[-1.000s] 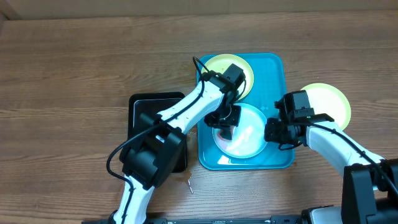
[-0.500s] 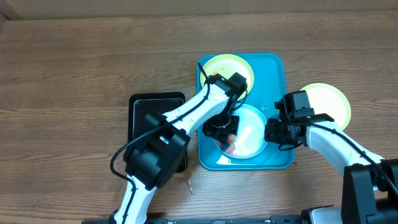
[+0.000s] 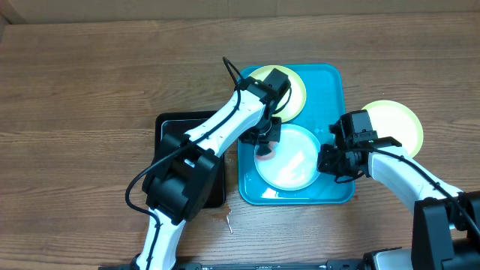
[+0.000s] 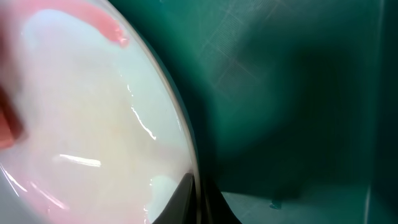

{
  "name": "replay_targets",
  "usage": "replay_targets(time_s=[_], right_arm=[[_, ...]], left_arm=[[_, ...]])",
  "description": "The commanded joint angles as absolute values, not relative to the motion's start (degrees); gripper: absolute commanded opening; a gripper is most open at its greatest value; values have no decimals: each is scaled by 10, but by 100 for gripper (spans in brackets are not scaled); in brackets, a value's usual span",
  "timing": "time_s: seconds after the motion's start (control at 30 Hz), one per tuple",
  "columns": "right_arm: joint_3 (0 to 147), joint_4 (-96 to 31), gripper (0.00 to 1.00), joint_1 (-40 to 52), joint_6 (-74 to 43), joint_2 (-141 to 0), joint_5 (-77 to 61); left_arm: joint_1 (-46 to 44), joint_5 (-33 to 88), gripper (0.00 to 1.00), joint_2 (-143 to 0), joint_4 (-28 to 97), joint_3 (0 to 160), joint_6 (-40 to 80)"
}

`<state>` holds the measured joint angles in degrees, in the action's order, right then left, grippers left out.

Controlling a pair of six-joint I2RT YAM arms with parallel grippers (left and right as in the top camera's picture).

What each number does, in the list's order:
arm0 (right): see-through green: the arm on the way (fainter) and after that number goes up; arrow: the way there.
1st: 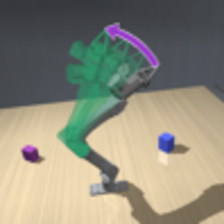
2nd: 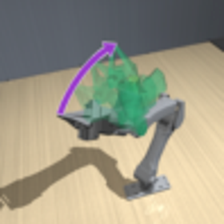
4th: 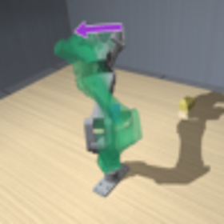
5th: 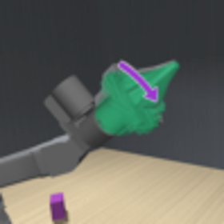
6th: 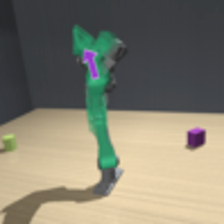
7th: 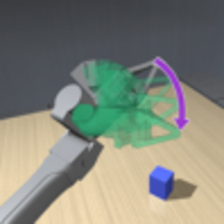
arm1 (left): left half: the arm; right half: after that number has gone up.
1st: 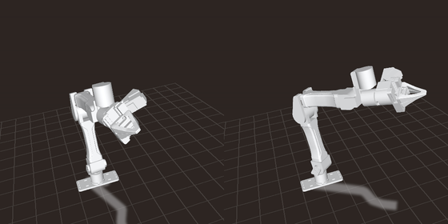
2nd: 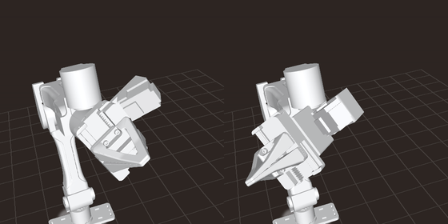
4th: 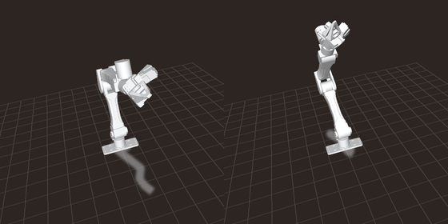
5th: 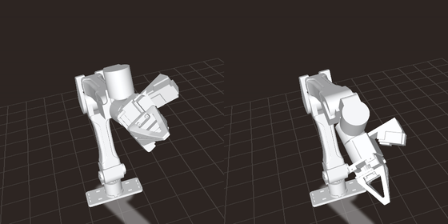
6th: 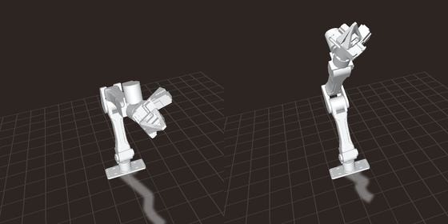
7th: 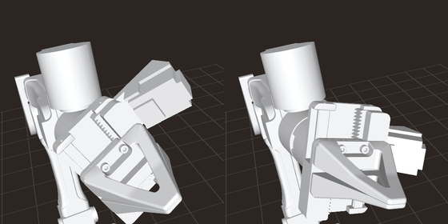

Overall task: Clean dirty plates on tray and stack at the side
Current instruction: 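Scrub the white plate with the sponge while right gripper holds its rim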

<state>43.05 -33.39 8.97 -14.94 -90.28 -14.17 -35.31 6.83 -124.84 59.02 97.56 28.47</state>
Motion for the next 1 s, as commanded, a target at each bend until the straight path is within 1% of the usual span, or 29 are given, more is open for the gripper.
replay_targets(time_s=[0.0, 0.1, 0.17, 0.23, 0.27, 0.47, 0.77, 0.87, 0.97], right_arm=[[427, -349, 4, 87, -130, -903, -116], [427, -350, 4, 87, -130, -903, -116], [427, -350, 4, 87, -130, -903, -117], [427, -350, 4, 87, -129, -903, -117], [427, -350, 4, 87, -119, -903, -116], [427, -350, 4, 87, -119, -903, -117], [427, -350, 4, 87, -119, -903, -116], [427, -350, 4, 87, -119, -903, -116], [427, -350, 4, 87, -119, -903, -116]], left_arm=[[-374, 88, 4, -1266, 563, 988, 272], [-391, 106, 4, -1274, 538, 988, 272], [-398, 140, 4, -1283, 521, 988, 272], [-401, 203, 4, -1299, 493, 988, 272], [-403, 255, 4, -1314, 474, 988, 272], [-403, 371, 4, -1342, 442, 988, 266], [-423, 412, 4, -1342, 442, 989, 239], [-423, 427, 4, -1342, 467, 989, 237], [-418, 429, 4, -1342, 524, 989, 235]])
